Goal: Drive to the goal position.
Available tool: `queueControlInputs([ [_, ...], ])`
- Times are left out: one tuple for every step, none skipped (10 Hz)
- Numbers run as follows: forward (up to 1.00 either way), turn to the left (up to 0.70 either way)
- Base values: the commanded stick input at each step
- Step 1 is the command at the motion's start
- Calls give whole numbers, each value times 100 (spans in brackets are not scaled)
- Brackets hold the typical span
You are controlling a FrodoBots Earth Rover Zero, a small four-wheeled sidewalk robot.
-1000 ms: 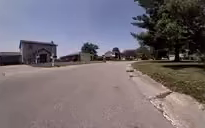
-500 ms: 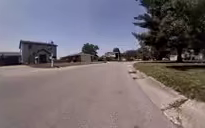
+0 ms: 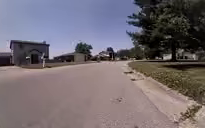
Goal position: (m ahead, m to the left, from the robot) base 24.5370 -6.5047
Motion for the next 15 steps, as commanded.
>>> queueControlInputs([
  [70, 0],
  [70, 0],
  [70, 0],
  [70, 0],
  [70, 0],
  [70, 0],
  [70, 0],
  [70, 0],
  [70, 0],
  [70, 0],
  [70, 0],
  [70, 0],
  [70, 0],
  [70, 0],
  [70, 0],
])
